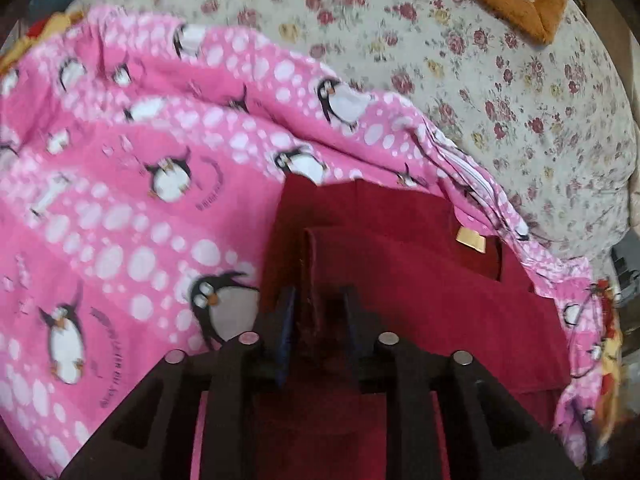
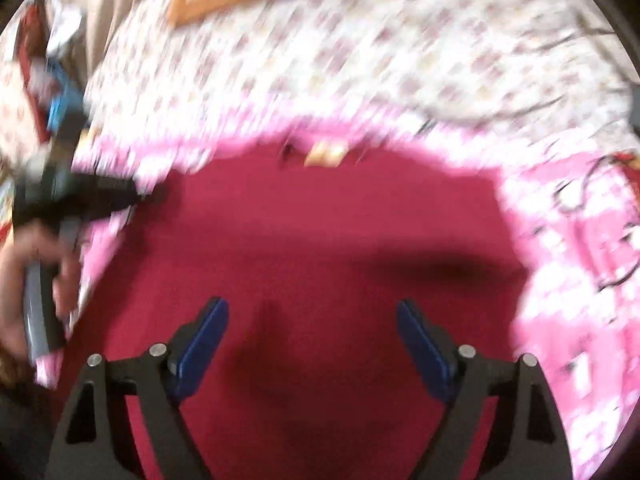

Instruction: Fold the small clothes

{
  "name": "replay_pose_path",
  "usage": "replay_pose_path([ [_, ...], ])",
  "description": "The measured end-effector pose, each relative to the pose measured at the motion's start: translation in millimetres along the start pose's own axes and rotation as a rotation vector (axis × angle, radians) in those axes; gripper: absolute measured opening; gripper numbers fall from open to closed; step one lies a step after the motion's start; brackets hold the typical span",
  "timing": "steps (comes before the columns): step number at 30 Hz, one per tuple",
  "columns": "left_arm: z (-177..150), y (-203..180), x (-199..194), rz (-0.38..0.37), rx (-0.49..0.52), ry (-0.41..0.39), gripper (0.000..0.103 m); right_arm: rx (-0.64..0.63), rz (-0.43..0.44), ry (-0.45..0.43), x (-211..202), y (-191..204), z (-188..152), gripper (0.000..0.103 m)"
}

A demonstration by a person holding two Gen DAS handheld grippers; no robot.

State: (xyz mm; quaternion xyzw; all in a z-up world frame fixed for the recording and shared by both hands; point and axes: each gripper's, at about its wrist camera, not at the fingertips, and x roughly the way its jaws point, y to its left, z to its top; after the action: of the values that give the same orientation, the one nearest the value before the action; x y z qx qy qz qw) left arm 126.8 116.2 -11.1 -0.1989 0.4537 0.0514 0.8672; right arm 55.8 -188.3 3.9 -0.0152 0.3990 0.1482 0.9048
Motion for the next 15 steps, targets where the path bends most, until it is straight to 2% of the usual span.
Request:
replay_pose_path([
  [1,1,1,-8,0.037,-0.007,-0.049,0.012,0.006,-0.044,-0.048,-6,-10,9,0.088],
  [3,4,4,-24,0.093,-0.027,-0.151,0.013,0.019,-0.107,-0.113,-11,-31,27,0.073],
  [4,2,5,-36,0.109,-0.041,-0.220,0.014,0.028,-0.106,-0.130,-11,-39,34,0.052],
  [5,2,4,-41,0.116,-0.043,-0.256,0.014,0.039,-0.083,-0.136,-8,-48,41,0.038],
  [6,2,1,-45,0.119,-0.032,-0.286,0.014,0.042,-0.054,-0.127,-1,-57,49,0.034],
  [8,2,-12,-37,0.085,0.034,-0.265,0.014,0.029,-0.094,-0.076,17,-70,54,0.029],
  [10,-1,-27,-16,0.054,0.102,-0.177,0.014,0.059,-0.166,0.049,45,-92,50,0.026],
  [12,-10,-40,15,0.104,0.180,-0.034,0.014,0.132,-0.176,0.151,63,-116,41,0.026],
  [13,-16,-42,30,0.152,0.197,0.026,0.016,0.179,-0.138,0.148,63,-127,38,0.026],
  [15,-18,-44,26,0.174,0.206,-0.008,0.018,0.208,-0.123,0.150,60,-136,37,0.026],
])
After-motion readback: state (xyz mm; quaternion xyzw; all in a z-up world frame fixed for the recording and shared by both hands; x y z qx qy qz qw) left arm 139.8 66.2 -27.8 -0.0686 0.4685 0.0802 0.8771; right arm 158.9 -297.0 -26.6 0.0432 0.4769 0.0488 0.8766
